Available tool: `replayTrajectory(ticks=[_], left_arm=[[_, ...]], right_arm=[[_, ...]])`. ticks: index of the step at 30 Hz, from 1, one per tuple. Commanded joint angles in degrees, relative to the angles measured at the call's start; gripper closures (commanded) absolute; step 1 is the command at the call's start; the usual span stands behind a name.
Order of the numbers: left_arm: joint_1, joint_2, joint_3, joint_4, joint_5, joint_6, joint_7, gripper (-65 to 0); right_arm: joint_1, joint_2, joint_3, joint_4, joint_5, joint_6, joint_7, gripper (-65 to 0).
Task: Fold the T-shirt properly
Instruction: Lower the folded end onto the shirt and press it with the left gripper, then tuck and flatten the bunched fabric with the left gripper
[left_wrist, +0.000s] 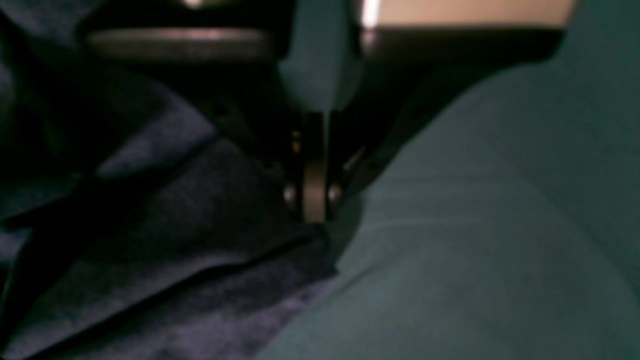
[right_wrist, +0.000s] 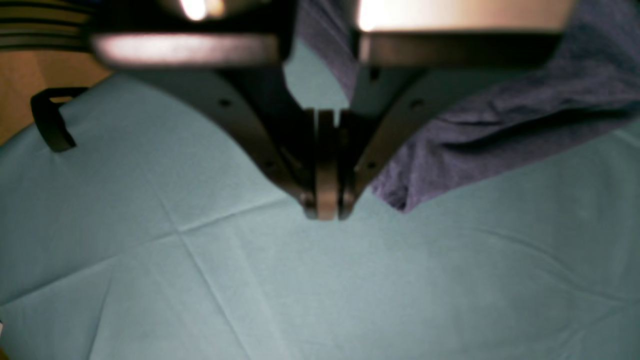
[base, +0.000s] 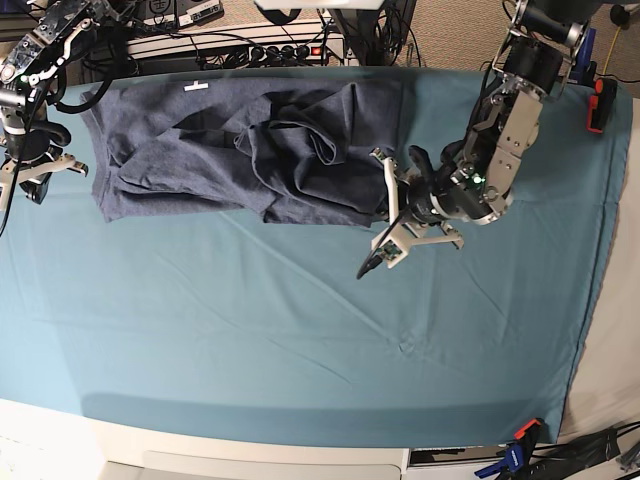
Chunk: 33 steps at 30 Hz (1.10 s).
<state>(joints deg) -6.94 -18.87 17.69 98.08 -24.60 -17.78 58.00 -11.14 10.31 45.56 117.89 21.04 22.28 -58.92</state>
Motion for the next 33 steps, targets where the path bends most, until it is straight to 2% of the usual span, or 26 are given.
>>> replayTrajectory(ticks=[1, 4, 11, 22, 24, 33], left_arm=[[-0.2, -0.2, -0.9, 1.7, -2.3, 0.0, -0.5, 0.0], [2.5, -0.2, -2.0, 5.2, -4.3, -0.2, -0.6, 0.0], [9.3, 0.0, -2.2, 13.7, -2.6, -0.2, -2.0, 0.0], [12.5, 0.4, -2.1, 13.4, -2.4, -0.6, -5.3, 0.0], [12.7, 1.2, -2.1, 13.0, -2.0, -1.8, -5.5, 0.0], [12.6, 5.6, 1.0, 7.8, -2.0, -1.7, -5.4, 0.0]], right_arm=[[0.3, 0.9, 0.1, 0.9, 0.4, 0.0, 1.5, 0.0], [0.4, 0.9, 0.1, 0.9, 0.4, 0.0, 1.5, 0.0], [0.4, 0.9, 0.1, 0.9, 0.4, 0.0, 1.6, 0.0], [0.4, 0.9, 0.1, 0.9, 0.6, -0.1, 1.7, 0.0], [0.4, 0.9, 0.1, 0.9, 0.6, 0.0, 1.7, 0.0], [0.4, 0.9, 0.1, 0.9, 1.3, 0.0, 1.8, 0.0]])
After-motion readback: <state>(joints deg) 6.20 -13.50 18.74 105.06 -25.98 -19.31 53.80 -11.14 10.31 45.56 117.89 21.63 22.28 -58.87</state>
